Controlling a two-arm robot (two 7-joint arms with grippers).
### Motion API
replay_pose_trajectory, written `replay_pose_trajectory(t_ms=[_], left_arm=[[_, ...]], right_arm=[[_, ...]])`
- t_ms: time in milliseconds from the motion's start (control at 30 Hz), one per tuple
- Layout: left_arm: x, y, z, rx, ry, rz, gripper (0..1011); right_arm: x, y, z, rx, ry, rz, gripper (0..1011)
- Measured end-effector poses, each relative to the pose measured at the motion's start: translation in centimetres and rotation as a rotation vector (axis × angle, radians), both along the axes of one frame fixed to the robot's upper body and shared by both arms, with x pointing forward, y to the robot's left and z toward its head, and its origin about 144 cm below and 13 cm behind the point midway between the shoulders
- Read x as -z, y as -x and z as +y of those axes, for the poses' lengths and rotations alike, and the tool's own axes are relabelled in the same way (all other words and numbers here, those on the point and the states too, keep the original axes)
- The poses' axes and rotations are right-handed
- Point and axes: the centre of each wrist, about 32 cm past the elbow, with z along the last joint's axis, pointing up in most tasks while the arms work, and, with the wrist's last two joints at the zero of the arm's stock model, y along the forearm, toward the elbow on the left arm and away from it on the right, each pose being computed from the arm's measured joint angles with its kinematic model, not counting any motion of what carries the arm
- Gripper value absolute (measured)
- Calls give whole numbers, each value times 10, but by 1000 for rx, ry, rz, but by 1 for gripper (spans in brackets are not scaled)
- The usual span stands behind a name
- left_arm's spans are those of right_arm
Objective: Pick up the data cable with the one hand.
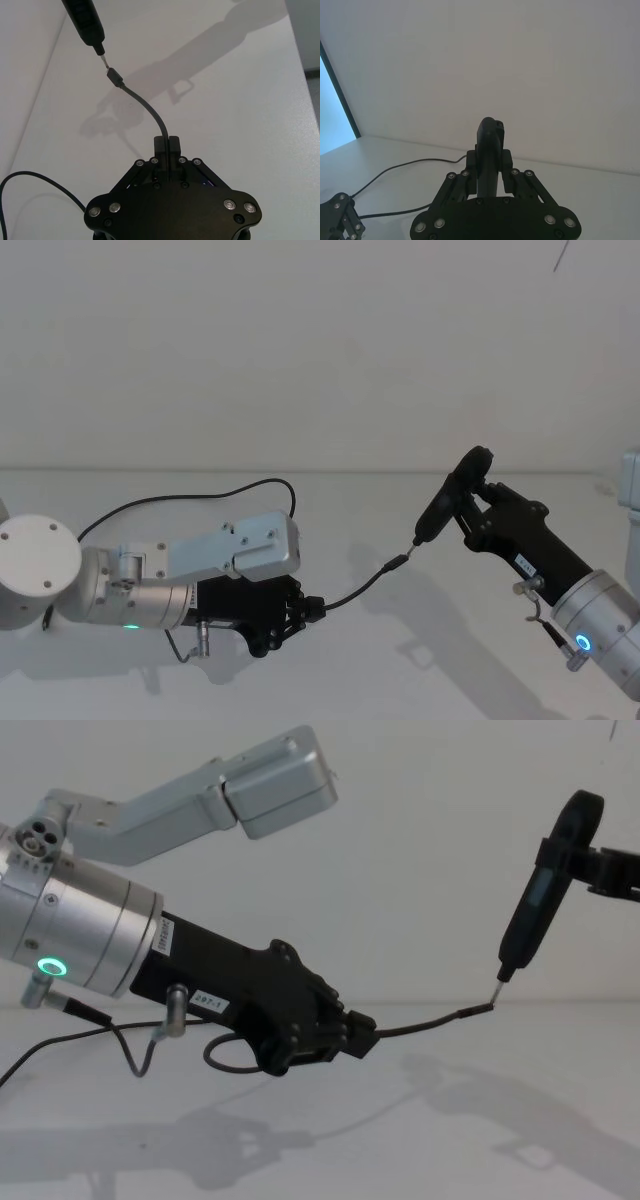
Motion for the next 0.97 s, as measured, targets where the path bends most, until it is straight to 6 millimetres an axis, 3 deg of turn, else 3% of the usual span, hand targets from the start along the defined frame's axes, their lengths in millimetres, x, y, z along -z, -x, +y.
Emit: replay_pose_trajectory(t_ms=[967], left_arm=[[0, 0, 0, 0, 0, 0, 40]], right_arm=[[1, 1, -1, -3, 2, 4, 279]])
